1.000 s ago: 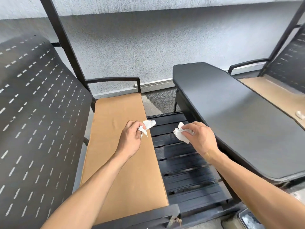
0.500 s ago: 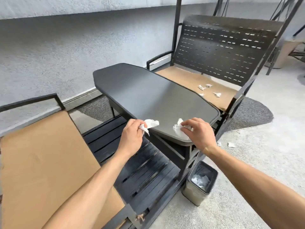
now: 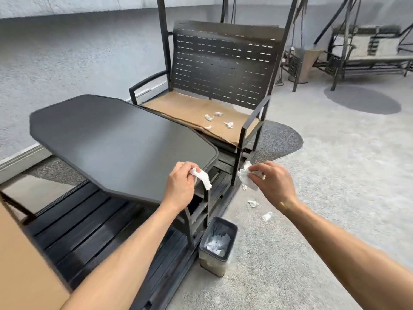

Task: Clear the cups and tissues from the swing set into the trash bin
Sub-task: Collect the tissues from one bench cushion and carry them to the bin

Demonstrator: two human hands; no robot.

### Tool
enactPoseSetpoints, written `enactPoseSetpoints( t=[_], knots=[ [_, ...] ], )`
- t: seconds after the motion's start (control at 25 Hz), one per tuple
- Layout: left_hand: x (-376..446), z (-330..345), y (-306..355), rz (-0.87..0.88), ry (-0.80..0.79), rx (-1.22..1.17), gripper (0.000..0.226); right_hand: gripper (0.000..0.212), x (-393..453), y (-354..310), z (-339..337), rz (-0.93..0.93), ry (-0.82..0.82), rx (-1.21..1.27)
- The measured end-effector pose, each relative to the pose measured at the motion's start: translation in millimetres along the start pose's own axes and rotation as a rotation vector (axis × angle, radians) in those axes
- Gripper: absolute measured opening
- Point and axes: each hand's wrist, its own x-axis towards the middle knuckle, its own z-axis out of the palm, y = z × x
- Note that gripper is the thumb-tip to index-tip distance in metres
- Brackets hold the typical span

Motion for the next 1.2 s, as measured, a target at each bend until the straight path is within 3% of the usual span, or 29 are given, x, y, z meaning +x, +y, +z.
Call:
enactPoseSetpoints(
  t=[0.4,0.92,1.2],
  knots=[
    [38.7,96.7,19.3,-0.037,-0.096,-0.035,0.021,0.015,20.6,78.1,8.7,0.102,-0.013,0.039],
    [122.7,161.9,-34.3,-0.079,-0.228,-0.093,0.019,0.016,116.7,95.7,90.8,0.226,-0.136,0.045],
    [126.5,192.1,-71.5,-0.172,-0.323,-0.113,0.019,0.02,131.2,123.2,129.6,0.338,-0.234,0.018]
  ],
)
